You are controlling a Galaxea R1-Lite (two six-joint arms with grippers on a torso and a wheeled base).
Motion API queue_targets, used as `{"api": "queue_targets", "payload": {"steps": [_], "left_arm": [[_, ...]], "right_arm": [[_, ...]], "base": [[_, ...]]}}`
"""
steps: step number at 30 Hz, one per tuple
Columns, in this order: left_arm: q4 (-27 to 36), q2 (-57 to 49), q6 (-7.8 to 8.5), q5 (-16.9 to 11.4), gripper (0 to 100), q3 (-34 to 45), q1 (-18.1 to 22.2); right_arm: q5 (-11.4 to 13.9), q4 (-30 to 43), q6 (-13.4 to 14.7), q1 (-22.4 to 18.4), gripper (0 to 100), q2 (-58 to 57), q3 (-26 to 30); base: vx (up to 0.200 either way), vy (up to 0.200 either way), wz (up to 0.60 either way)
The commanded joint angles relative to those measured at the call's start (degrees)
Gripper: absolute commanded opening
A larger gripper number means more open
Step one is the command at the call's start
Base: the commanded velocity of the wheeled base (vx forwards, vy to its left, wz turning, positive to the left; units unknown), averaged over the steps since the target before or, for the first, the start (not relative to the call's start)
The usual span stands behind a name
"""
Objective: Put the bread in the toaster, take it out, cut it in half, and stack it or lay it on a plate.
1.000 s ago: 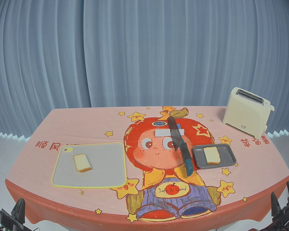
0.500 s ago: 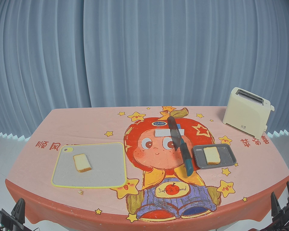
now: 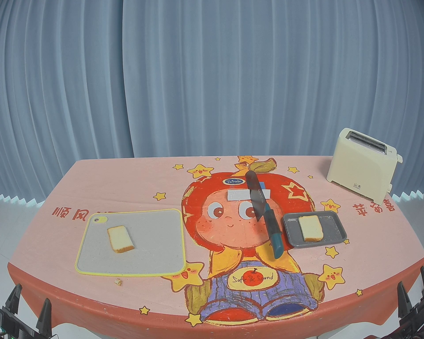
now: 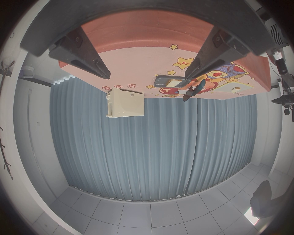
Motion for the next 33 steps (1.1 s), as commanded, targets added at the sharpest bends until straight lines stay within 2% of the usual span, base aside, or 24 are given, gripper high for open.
{"api": "queue_targets", "payload": {"steps": [1,22,33], "left_arm": [[-0.06,-0.93,0.01,-0.07,100,1.01,0.0],[-0.41,-0.93,-0.08,0.37,100,1.01,0.0],[-1.03,-0.93,0.71,-0.07,100,1.01,0.09]], "right_arm": [[0.01,0.02,-0.01,0.04,100,-0.93,0.84],[0.01,0.02,-0.01,-0.05,100,-0.93,0.84],[0.01,0.02,-0.01,0.04,100,-0.93,0.84]], "base": [[0.0,0.0,0.0],[0.0,0.0,0.0],[0.0,0.0,0.0]]}}
